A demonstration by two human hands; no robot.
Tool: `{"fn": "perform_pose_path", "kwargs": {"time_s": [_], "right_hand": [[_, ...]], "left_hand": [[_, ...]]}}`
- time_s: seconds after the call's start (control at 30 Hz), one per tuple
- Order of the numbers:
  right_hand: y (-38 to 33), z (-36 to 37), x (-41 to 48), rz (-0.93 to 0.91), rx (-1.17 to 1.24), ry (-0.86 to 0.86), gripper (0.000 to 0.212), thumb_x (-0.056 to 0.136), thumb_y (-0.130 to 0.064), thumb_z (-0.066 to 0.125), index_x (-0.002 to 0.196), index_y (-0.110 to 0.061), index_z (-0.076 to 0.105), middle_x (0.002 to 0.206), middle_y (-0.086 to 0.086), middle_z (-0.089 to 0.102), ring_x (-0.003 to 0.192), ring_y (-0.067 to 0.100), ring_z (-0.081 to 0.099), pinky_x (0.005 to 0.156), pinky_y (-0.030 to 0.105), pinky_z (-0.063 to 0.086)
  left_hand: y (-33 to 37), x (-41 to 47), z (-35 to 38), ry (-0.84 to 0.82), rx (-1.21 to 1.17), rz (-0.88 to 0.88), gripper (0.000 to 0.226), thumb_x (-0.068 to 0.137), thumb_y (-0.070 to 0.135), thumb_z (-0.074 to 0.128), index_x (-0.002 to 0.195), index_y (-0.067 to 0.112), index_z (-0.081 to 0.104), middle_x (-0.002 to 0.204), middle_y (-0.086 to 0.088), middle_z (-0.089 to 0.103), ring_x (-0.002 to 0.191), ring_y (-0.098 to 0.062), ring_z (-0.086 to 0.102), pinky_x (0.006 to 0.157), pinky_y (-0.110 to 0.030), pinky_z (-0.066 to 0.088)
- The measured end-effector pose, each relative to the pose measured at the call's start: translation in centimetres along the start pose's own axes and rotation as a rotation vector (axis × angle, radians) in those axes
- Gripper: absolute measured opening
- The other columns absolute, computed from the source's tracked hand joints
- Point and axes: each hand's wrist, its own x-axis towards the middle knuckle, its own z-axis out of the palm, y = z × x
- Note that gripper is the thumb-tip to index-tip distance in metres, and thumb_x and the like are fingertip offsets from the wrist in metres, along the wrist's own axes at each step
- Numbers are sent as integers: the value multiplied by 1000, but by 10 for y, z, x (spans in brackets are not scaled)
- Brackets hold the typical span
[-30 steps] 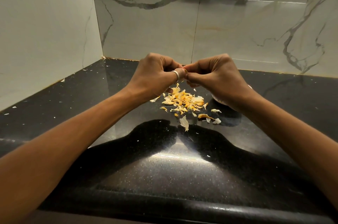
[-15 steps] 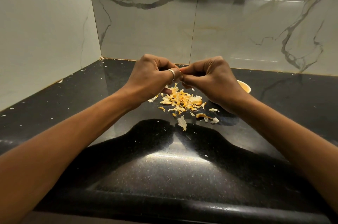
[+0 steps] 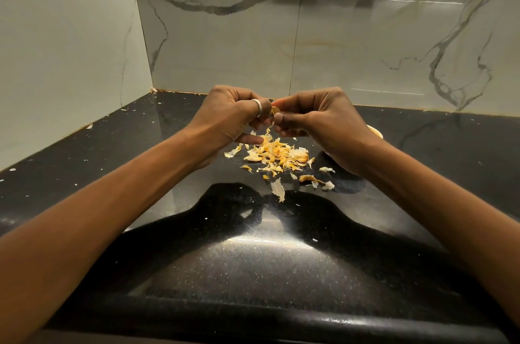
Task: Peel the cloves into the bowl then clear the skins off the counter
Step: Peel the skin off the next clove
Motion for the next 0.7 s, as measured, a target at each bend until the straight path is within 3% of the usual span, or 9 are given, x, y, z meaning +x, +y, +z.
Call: {"fn": "perform_pose_path", "kwargs": {"time_s": [0.13,0.33,0.5,0.7], "right_hand": [[-1,1,1,63,61,20,28,89,5,66,116,2,63,95,22,73,78,22,72,75,32,62],[-4,1,0,70,80,8,22,90,7,64,111,1,64,88,15,73,77,21,71,75,30,62],[-6,1,1,127,243,19,20,89,11,62,105,0,65,83,13,73,75,22,70,76,30,62],[-7,-3,3,148,292,24,25,89,12,61,111,0,65,82,12,71,73,20,70,70,26,60]], "left_hand": [[1,0,1,5,0,-20,14,95,10,61,86,4,70,77,-8,67,64,-7,64,53,-25,56],[1,1,1,4,-24,-40,12,93,10,61,86,3,69,76,-7,67,64,-7,62,54,-26,56],[1,3,2,10,-95,-80,11,90,10,62,84,4,69,72,-4,66,66,-10,60,58,-29,57],[-1,5,0,24,-74,-99,14,91,13,61,84,3,70,81,-9,65,67,-12,60,59,-30,57]]}}
